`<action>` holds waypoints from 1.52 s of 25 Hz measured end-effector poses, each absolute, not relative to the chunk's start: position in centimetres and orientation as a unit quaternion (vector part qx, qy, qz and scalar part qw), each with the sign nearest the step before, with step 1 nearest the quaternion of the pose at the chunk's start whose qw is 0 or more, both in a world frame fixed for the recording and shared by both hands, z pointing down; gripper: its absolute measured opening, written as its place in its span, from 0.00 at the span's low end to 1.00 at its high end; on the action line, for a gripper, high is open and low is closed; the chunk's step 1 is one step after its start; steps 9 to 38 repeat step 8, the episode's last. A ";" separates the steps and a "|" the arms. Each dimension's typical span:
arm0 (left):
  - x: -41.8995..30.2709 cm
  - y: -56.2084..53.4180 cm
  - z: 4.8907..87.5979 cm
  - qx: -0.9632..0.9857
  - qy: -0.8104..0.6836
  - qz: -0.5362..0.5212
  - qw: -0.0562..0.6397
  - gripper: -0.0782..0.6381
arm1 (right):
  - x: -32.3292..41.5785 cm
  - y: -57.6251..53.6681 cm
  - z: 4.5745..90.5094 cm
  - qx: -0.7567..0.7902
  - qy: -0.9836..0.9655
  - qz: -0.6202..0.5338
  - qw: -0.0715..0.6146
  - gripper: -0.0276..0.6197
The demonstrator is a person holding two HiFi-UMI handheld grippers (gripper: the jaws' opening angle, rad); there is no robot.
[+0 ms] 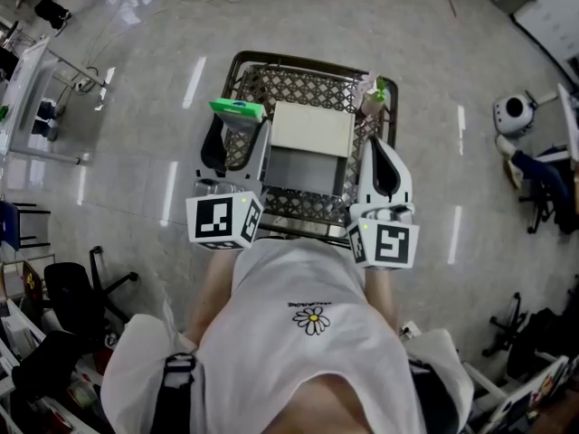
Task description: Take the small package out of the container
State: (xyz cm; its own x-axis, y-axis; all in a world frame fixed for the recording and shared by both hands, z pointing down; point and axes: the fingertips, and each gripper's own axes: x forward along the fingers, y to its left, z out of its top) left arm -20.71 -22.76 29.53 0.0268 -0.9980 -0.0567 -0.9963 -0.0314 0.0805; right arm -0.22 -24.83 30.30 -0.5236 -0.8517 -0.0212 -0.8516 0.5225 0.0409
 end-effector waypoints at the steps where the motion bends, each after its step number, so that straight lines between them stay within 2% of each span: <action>1: -20.7 -22.8 29.5 0.717 -0.696 -0.048 0.008 0.57 | -0.3 -24.9 30.4 0.489 -0.872 -0.023 0.002 0.09; 38: -20.7 -22.8 29.6 0.715 -0.697 -0.048 0.007 0.57 | -0.3 -25.1 30.5 0.490 -0.871 -0.026 0.002 0.09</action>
